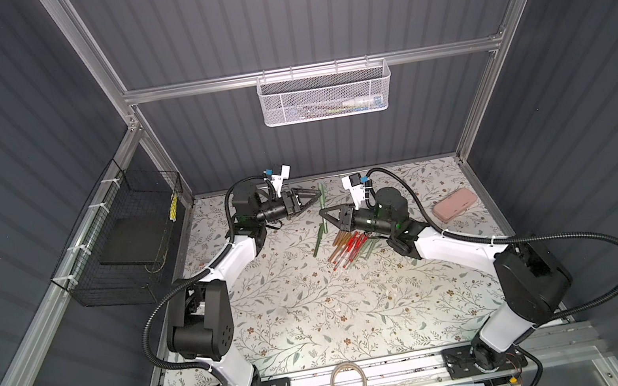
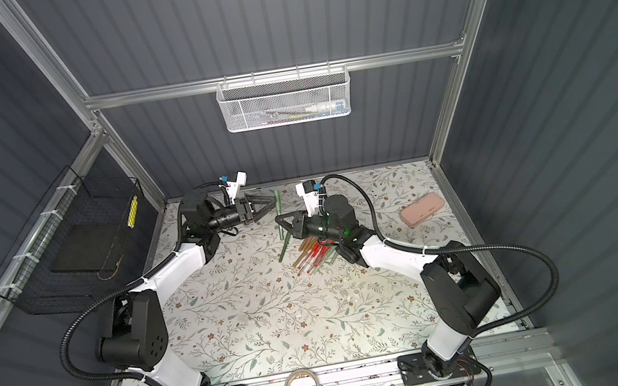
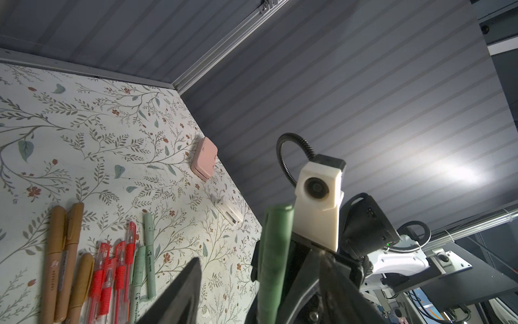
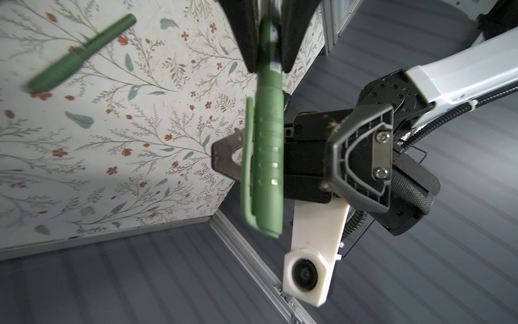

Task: Remove pen caps from pens
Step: Open the pen cap on the pen.

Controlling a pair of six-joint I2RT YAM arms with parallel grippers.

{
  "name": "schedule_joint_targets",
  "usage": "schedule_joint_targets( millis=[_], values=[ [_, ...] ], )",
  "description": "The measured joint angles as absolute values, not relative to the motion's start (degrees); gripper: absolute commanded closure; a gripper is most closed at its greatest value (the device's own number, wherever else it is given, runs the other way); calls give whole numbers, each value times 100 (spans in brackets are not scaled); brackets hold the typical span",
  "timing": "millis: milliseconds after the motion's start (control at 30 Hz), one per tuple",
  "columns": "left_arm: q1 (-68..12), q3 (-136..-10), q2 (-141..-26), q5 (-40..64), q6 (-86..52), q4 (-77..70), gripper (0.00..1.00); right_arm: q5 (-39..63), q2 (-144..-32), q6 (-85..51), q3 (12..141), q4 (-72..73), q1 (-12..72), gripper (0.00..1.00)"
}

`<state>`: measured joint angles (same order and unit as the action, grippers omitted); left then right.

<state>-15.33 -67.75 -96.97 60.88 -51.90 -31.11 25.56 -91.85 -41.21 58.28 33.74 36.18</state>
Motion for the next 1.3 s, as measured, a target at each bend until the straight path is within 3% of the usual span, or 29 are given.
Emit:
schedule_joint_targets(
  millis=[233, 667, 1067, 1300],
  values=[
    [-1533, -6777, -9697, 6047, -4735, -2526, 35, 1651, -8952, -3430, 5961, 2469, 3916, 100],
    [-1612, -6820, -9697, 6049, -4355, -2163, 48, 1632, -9159, -3365, 6123, 2171, 3942, 100],
    [-1647, -6847, -9697, 6047, -4346, -2163, 75, 1927, -9317, -3415, 6300, 2137, 3948, 100],
    [-1647, -6864, -9697, 5990, -4259, -2091, 99, 2029, -9317, -3483, 6298, 2161, 3953, 100]
  ],
)
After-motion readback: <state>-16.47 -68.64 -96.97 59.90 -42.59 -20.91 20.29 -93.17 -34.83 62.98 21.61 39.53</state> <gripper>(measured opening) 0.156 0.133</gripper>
